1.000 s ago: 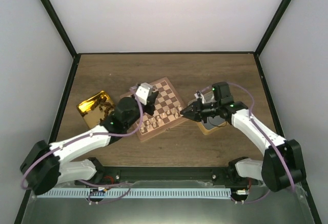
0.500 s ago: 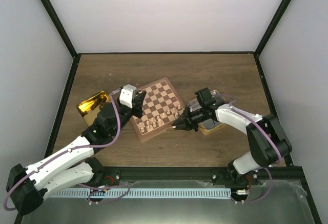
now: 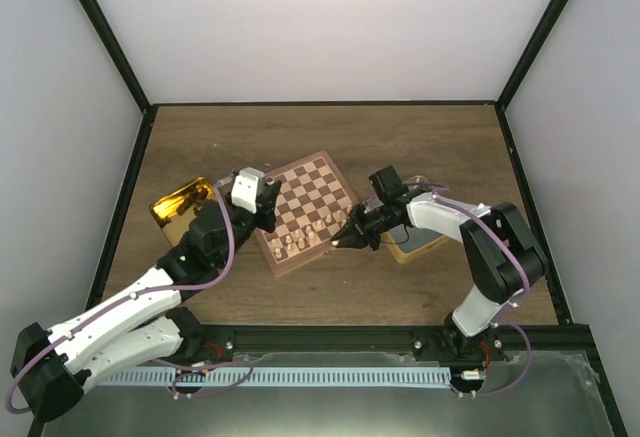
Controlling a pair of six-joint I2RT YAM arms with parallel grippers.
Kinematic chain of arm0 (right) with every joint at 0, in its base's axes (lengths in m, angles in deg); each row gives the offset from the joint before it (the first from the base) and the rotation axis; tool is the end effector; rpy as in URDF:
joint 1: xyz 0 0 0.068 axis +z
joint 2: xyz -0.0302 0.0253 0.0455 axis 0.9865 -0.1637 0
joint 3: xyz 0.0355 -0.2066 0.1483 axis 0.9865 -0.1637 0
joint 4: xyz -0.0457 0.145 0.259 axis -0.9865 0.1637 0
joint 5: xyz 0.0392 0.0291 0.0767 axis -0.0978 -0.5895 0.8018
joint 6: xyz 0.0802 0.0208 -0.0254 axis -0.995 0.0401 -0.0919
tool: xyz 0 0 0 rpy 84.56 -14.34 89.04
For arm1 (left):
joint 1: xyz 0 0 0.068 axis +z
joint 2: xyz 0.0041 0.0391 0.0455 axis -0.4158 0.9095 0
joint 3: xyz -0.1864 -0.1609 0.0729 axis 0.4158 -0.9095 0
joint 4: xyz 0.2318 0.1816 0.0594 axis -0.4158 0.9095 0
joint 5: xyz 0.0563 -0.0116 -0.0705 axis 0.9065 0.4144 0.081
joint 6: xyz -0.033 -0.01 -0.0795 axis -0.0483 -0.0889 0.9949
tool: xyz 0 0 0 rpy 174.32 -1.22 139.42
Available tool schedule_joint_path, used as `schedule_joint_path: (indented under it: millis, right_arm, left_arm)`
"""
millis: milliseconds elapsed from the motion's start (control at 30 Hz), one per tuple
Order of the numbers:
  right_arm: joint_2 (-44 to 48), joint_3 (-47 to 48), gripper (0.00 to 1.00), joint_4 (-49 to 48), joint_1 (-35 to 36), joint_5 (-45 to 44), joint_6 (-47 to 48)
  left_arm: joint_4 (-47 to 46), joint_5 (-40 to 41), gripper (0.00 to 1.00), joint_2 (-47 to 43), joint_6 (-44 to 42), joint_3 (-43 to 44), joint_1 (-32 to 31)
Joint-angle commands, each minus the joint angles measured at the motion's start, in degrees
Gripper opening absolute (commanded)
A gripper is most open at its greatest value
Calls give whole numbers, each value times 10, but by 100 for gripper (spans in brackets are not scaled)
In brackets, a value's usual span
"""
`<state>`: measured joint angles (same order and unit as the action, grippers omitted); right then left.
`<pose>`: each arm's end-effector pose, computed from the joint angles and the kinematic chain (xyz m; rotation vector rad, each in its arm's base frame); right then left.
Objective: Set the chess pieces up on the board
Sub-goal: Place the chess piece on the chessboard.
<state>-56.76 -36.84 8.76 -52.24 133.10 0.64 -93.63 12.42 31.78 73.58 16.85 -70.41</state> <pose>0.2666 0.2124 0.0984 -0.5810 -2.4141 -1.2019 0.2212 -0.1979 0.2665 0.3462 1.6693 -0.4740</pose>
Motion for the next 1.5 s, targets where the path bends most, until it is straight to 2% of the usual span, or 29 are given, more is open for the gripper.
schedule_joint_path:
  millis: [0, 167, 633, 833, 1467]
  right_arm:
    - [-19, 35, 9, -3, 6, -25, -11]
    - [-33, 49, 10, -2, 8, -35, -7]
    - [-37, 63, 25, 13, 11, -71, -2]
    - [-22, 66, 28, 21, 12, -86, -3]
    - [26, 67, 50, 20, 12, -106, 17]
  left_arm:
    - [-7, 9, 6, -7, -10, -7, 1]
    - [-10, 11, 6, -6, -9, -8, 1]
    - [-7, 14, 6, -7, -6, -10, 2]
    - [-7, 13, 6, -8, -3, -10, 3]
    - [-9, 11, 6, -4, 0, -11, 4]
